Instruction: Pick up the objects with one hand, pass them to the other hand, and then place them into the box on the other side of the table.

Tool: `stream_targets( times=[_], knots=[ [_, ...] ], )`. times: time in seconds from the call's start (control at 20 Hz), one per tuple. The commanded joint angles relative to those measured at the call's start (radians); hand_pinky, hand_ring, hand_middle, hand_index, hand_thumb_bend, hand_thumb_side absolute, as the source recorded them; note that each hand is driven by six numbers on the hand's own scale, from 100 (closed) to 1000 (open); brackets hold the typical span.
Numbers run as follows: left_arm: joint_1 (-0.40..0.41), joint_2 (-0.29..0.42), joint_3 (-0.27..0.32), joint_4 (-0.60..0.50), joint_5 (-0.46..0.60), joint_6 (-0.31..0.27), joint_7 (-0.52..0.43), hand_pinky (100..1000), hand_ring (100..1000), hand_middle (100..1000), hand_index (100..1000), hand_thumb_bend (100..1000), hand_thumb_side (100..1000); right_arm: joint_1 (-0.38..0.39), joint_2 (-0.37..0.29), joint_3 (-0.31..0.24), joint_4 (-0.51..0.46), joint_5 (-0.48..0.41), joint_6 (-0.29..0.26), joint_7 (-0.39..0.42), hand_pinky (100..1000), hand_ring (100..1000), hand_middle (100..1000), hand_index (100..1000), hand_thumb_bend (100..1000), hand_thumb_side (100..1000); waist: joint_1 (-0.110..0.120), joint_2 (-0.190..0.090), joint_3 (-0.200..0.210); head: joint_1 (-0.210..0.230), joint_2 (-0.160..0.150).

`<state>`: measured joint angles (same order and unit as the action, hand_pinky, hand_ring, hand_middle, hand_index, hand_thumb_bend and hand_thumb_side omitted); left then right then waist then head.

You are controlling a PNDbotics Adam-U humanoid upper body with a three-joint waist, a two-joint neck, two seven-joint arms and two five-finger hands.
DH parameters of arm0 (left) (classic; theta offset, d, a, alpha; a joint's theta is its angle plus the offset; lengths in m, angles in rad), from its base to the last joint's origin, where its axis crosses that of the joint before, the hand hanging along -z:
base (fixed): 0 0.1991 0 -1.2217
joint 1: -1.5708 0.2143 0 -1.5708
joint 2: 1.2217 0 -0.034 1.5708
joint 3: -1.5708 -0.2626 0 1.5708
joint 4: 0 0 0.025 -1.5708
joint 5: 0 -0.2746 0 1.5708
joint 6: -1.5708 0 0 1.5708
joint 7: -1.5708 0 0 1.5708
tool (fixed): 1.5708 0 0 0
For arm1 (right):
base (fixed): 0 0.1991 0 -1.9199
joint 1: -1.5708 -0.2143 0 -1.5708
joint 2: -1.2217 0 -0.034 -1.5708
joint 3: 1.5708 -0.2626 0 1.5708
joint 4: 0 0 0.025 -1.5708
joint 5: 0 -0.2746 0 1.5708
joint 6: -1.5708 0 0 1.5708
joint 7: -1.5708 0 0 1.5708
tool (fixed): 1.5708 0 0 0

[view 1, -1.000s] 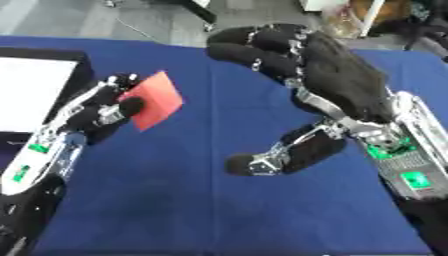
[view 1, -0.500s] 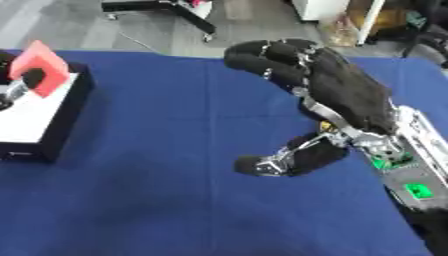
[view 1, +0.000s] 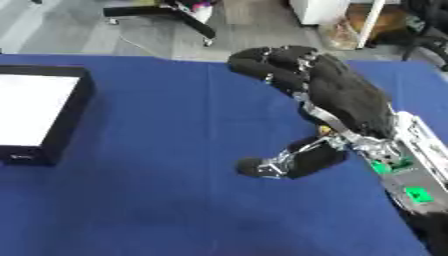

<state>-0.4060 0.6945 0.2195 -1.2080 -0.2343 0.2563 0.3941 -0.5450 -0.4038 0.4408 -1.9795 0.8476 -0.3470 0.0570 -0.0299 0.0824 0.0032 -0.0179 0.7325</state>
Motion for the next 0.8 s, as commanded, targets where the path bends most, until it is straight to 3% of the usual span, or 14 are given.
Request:
stream_targets(
  times=[0.05,0.2,0.4,0.6,0.65,0.8],
  knots=[
    [-0.027,0.035,-0.025,0.059,-0.125,0.044,-0.032,705,517,329,581,638,289,-0.007,-0.014,-0.009,-0.020,0.001,0.005,0.001,663,681,830,939,612,542,0.004,-0.016,-0.002,0.006,-0.007],
    [-0.051,0.016,-0.047,0.127,-0.221,0.056,-0.092,719,568,395,639,696,352,-0.004,-0.012,-0.007,-0.020,-0.001,0.005,0.004,661,680,829,939,613,540,0.001,-0.017,-0.002,0.014,-0.002],
    [-0.090,-0.024,-0.064,0.193,-0.270,0.038,-0.116,717,568,397,639,709,361,-0.002,-0.008,-0.006,-0.020,-0.003,0.008,0.006,661,679,827,938,612,540,-0.003,-0.017,-0.003,0.059,0.007],
    [-0.119,-0.058,-0.072,0.208,-0.266,0.017,-0.101,716,574,402,645,720,368,0.001,-0.005,-0.005,-0.020,-0.003,0.010,0.008,660,678,827,938,613,539,-0.006,-0.017,-0.005,0.171,0.018],
    [-0.124,-0.064,-0.074,0.205,-0.264,0.013,-0.097,720,596,440,676,737,376,0.001,-0.004,-0.005,-0.020,-0.003,0.010,0.008,660,678,826,938,614,539,-0.006,-0.016,-0.006,0.198,0.018],
    [-0.131,-0.073,-0.073,0.190,-0.250,0.005,-0.083,723,629,492,726,784,400,0.002,-0.003,-0.005,-0.020,-0.003,0.013,0.008,659,677,823,937,612,542,-0.005,-0.015,-0.007,0.241,0.012]
  ],
)
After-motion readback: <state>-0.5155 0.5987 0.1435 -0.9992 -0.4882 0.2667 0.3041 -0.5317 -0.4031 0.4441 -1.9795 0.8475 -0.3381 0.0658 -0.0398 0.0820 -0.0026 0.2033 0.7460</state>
